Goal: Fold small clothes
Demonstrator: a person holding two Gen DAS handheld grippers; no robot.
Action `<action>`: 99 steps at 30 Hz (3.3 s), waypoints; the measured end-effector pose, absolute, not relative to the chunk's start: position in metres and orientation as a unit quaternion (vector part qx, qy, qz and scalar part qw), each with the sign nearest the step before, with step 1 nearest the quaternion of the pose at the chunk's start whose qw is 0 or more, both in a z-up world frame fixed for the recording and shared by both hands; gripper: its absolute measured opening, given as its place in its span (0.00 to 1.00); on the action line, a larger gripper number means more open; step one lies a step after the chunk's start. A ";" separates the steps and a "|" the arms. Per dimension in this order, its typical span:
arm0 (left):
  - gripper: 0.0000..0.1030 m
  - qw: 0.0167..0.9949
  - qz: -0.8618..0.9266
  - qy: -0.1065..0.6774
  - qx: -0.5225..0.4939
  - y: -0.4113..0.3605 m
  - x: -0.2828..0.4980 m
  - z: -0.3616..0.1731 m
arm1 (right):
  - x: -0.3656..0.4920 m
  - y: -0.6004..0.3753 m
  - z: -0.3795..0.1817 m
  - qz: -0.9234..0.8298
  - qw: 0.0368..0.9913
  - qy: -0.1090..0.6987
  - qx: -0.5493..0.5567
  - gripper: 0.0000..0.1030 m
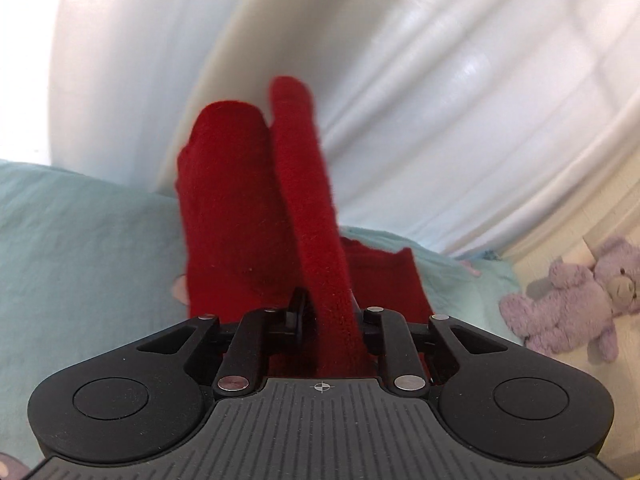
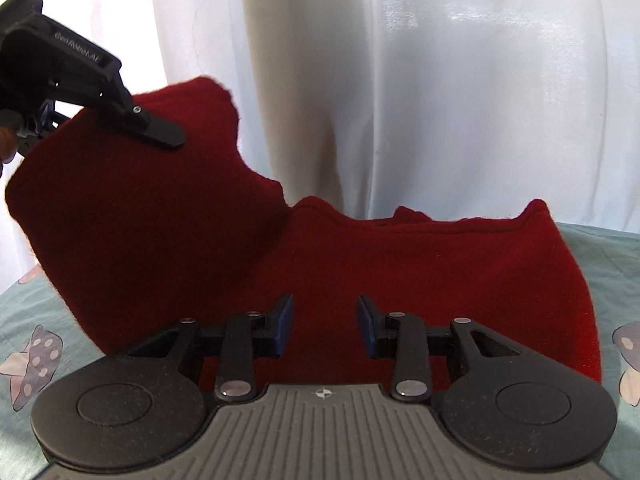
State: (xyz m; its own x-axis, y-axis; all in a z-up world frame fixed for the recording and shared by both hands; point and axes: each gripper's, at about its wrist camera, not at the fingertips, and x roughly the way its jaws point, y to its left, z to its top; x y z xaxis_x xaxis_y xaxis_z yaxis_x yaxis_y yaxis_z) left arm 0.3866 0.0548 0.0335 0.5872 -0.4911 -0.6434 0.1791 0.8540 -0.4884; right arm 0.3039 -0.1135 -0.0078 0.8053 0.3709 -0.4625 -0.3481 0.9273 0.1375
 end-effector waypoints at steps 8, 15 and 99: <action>0.18 0.846 -0.229 0.433 -0.210 0.009 0.409 -0.063 | 0.296 -0.157 -0.008 0.150 0.953 0.258 0.046 0.34; 0.52 0.876 -0.212 0.398 -0.169 0.007 0.370 -0.027 | 0.296 -0.181 -0.009 0.124 0.955 0.262 0.063 0.36; 0.89 0.899 -0.080 0.428 -0.049 0.002 0.332 -0.038 | 0.381 -0.240 0.021 0.113 0.936 0.329 0.045 0.57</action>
State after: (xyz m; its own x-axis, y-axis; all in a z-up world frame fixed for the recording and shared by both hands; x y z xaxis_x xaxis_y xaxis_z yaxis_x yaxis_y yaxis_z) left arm 0.3319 0.0018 -0.0378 0.6215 -0.1858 -0.7611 0.1020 0.9824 -0.1565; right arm 0.3814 -0.2396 0.0208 0.7578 0.2417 -0.6061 -0.1831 0.9703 0.1580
